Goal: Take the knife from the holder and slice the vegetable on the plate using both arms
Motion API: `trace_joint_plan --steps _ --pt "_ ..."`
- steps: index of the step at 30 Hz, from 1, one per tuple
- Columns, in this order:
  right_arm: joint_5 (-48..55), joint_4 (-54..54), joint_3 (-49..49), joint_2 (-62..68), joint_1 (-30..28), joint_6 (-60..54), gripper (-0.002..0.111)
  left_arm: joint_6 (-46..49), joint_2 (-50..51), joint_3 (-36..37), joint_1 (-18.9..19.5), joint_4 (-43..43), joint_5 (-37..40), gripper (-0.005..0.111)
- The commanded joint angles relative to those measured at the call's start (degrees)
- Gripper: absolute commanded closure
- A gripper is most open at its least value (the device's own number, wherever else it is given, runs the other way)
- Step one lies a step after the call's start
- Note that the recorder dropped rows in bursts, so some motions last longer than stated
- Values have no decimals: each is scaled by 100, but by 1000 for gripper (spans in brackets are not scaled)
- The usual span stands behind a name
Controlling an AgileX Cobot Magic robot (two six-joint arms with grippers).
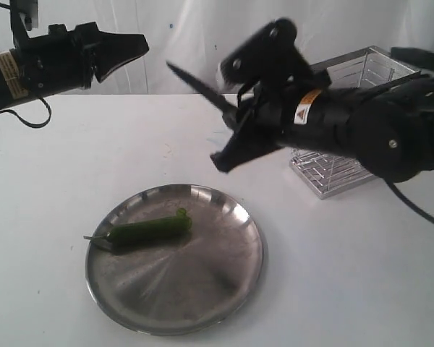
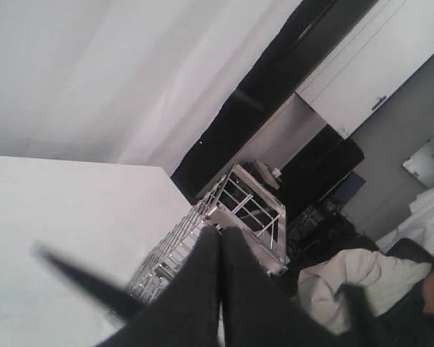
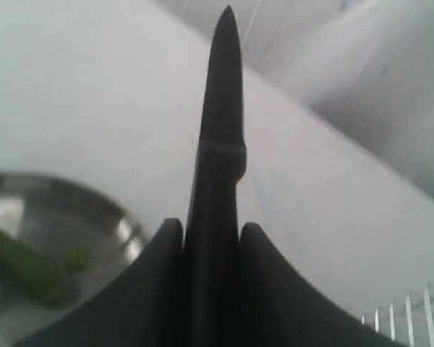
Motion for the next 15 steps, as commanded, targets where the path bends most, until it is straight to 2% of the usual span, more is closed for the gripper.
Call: trace_joint_plan --steps 1,5,9,15 --pt "849 -98 -109 489 -6 -149 108 -427 -83 9 21 -284 -72 106" --pt "144 452 -122 653 6 401 108 -454 -83 9 21 -318 -72 106" --pt "-221 1811 64 676 57 2522 108 -444 -83 9 21 -329 -72 106" --pt "-1934 1912 917 739 504 4509 108 -444 -83 9 21 -279 -72 106"
